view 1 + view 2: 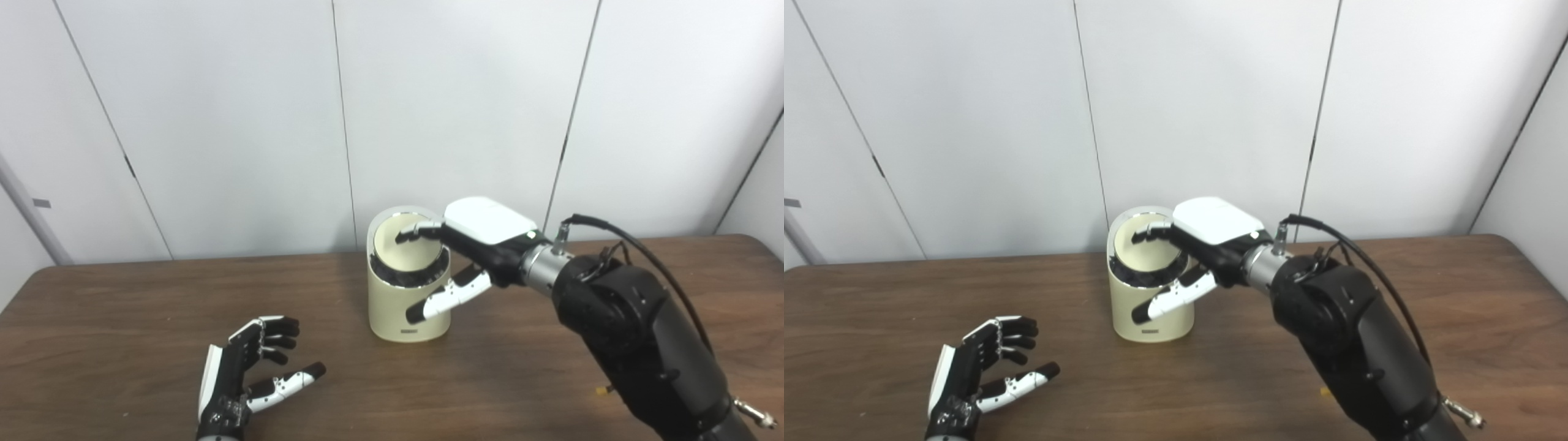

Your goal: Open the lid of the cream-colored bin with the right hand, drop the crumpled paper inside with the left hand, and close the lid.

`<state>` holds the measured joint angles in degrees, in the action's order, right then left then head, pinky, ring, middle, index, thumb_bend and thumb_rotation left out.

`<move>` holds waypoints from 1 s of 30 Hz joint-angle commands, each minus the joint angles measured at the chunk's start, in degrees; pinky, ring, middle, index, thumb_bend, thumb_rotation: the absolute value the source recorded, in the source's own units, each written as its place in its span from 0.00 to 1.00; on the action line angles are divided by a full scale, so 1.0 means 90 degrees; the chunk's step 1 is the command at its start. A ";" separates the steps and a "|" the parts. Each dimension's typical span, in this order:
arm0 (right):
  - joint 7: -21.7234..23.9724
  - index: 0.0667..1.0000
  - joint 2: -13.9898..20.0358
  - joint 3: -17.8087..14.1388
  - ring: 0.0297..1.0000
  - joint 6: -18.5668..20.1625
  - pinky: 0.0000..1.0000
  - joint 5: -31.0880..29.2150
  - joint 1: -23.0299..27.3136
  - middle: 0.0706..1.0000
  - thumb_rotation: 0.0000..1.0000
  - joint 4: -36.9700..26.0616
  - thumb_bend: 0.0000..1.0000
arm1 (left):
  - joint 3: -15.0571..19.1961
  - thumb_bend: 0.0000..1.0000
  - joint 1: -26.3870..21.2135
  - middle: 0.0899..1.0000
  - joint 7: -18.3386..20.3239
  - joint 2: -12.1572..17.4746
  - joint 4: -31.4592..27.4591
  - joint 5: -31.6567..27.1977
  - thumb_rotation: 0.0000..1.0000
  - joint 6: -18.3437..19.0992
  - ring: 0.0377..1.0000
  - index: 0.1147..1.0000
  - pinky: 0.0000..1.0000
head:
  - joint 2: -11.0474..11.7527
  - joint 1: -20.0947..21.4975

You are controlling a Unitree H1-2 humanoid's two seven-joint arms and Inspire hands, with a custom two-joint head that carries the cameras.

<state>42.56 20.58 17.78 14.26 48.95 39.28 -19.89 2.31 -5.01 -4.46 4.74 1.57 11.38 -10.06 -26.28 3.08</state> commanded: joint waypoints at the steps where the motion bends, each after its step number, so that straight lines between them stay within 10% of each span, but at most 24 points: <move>1: -0.0031 0.82 0.0003 -0.0149 0.83 0.0114 0.77 -0.0001 0.0266 0.82 0.79 -0.0295 0.94 | -0.0010 0.90 -0.0167 0.59 -0.0052 0.0068 -0.0117 0.0017 0.15 -0.0243 0.58 0.57 0.50 | -0.0008 0.0005; 17: -0.0495 0.79 0.0089 -0.0604 0.80 0.0098 0.66 -0.0110 -0.0291 0.80 0.81 -0.0651 0.97 | -0.0018 0.90 -0.0163 0.60 -0.0057 0.0072 -0.0084 0.0008 0.14 -0.0270 0.58 0.57 0.50 | 0.0027 -0.0002; 30: -0.1321 0.82 0.0014 -0.1442 0.83 0.0147 0.76 -0.0752 -0.1182 0.84 0.79 -0.0929 0.96 | 0.0013 0.90 -0.0165 0.60 -0.0074 0.0098 -0.0067 -0.0005 0.14 -0.0311 0.58 0.57 0.49 | 0.0030 -0.0006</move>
<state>33.01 20.66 5.92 15.68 43.00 27.64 -26.05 2.30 -5.05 -4.46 4.95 1.79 11.22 -10.30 -25.93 2.99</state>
